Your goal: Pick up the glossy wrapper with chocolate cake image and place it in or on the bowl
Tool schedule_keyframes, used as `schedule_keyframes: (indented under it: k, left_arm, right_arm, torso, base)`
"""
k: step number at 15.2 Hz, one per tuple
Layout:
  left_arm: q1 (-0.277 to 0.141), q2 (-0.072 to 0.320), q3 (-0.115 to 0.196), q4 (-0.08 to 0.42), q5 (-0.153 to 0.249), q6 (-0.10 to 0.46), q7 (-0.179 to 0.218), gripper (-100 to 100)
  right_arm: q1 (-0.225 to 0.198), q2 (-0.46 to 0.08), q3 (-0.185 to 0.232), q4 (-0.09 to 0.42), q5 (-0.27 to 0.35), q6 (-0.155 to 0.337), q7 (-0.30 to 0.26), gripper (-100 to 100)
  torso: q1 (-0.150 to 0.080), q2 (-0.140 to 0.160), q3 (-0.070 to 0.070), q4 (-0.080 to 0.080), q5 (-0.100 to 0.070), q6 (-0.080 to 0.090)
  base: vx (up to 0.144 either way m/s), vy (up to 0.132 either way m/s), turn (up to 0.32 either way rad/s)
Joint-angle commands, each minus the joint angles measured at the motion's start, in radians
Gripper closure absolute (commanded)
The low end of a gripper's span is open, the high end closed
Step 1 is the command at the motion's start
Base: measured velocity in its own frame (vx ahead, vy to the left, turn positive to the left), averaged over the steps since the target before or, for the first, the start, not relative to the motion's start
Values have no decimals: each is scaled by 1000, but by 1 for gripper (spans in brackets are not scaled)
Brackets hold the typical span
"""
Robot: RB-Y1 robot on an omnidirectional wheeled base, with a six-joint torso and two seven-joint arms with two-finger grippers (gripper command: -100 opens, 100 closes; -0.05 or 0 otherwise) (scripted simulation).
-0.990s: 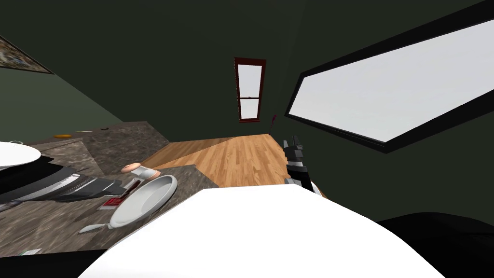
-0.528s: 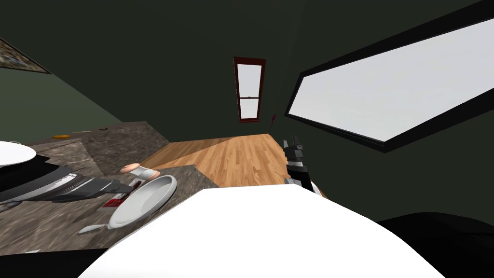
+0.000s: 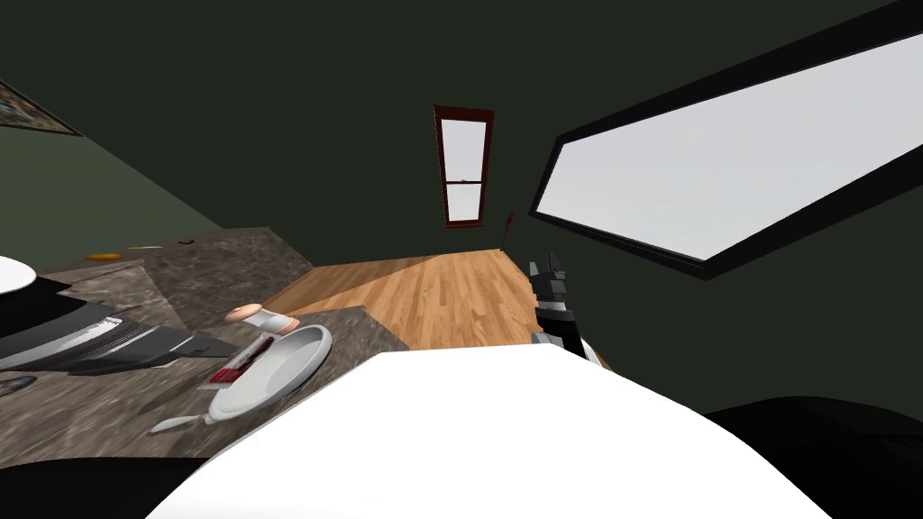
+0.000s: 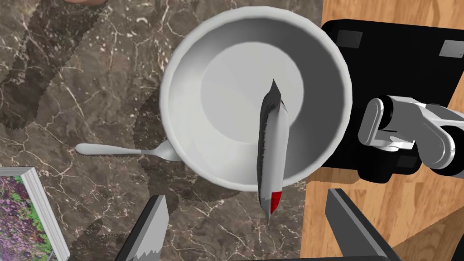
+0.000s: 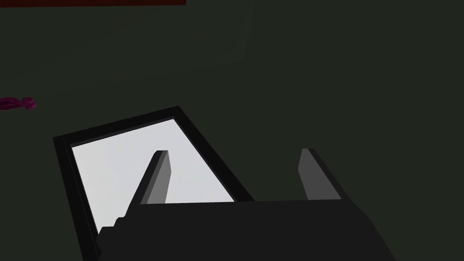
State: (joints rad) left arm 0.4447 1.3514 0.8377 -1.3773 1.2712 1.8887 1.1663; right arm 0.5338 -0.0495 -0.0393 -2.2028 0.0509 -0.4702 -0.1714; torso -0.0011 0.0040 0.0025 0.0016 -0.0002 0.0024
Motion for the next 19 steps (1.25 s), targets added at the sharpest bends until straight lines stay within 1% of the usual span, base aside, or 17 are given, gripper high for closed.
schedule_keyframes:
  k: [1, 2, 3, 4, 5, 6, 7, 8, 9, 10, 11, 12, 13, 14, 19]
  left_arm:
    - [31, 29, -1, 9, 49, -23, 12, -100]
    - [65, 66, -6, 23, 72, -49, 25, -100]
    - [68, 67, -6, 23, 95, -49, 25, -100]
    - [68, 67, -6, 23, 98, -49, 25, -100]
    - [105, 106, -11, 37, 133, -75, 38, -100]
    - [105, 106, -11, 37, 146, -75, 38, -100]
    - [142, 141, -16, 51, 173, -101, 51, -100]
    - [142, 144, -16, 51, 195, -101, 51, -100]
    - [176, 180, -21, 65, 218, -126, 64, -100]
    - [179, 182, -21, 65, 241, -126, 64, -100]
    - [179, 182, -21, 65, 243, -126, 64, -100]
    - [215, 221, -26, 79, 281, -152, 77, -100]
    - [215, 221, -26, 79, 292, -152, 77, -100]
    - [203, 207, -24, 77, 269, -142, 69, -100]
    - [206, 209, -23, 77, 273, -145, 70, -100]
  right_arm:
    - [0, 0, 0, 0, 0, 0, 0, 0]
    - [0, 0, 0, 0, 0, 0, 0, 0]
    - [0, 0, 0, 0, 0, 0, 0, 0]
    - [0, 0, 0, 0, 0, 0, 0, 0]
    - [0, 0, 0, 0, 0, 0, 0, 0]
    - [0, 0, 0, 0, 0, 0, 0, 0]
    - [0, 0, 0, 0, 0, 0, 0, 0]
    - [0, 0, 0, 0, 0, 0, 0, 0]
    - [0, 0, 0, 0, 0, 0, 0, 0]
    - [0, 0, 0, 0, 0, 0, 0, 0]
    - [0, 0, 0, 0, 0, 0, 0, 0]
    - [0, 0, 0, 0, 0, 0, 0, 0]
    - [0, 0, 0, 0, 0, 0, 0, 0]
    - [0, 0, 0, 0, 0, 0, 0, 0]
    - [0, 0, 0, 0, 0, 0, 0, 0]
  torso:
    - [0, 0, 0, 0, 0, 0]
    - [0, 0, 0, 0, 0, 0]
    - [0, 0, 0, 0, 0, 0]
    - [0, 0, 0, 0, 0, 0]
    - [0, 0, 0, 0, 0, 0]
    - [0, 0, 0, 0, 0, 0]
    - [0, 0, 0, 0, 0, 0]
    - [0, 0, 0, 0, 0, 0]
    - [0, 0, 0, 0, 0, 0]
    - [0, 0, 0, 0, 0, 0]
    - [0, 0, 0, 0, 0, 0]
    - [0, 0, 0, 0, 0, 0]
    - [0, 0, 0, 0, 0, 0]
    - [0, 0, 0, 0, 0, 0]
    - [0, -2, -1, 0, 0, 0]
  base:
    - [-32, 2, -29]
    - [-35, -1, -33]
    - [-37, 1, -27]
    - [-27, 4, -7]
    - [-28, 4, -21]
    - [-29, 5, -23]
    - [-34, 4, -30]
    - [-35, 3, -30]
    - [-37, 1, -41]
    - [-33, 2, -30]
    - [-23, 1, -7]
    - [-27, -1, -16]
    - [-29, 1, -24]
    - [-16, 2, -10]
    - [-1, 0, 0]
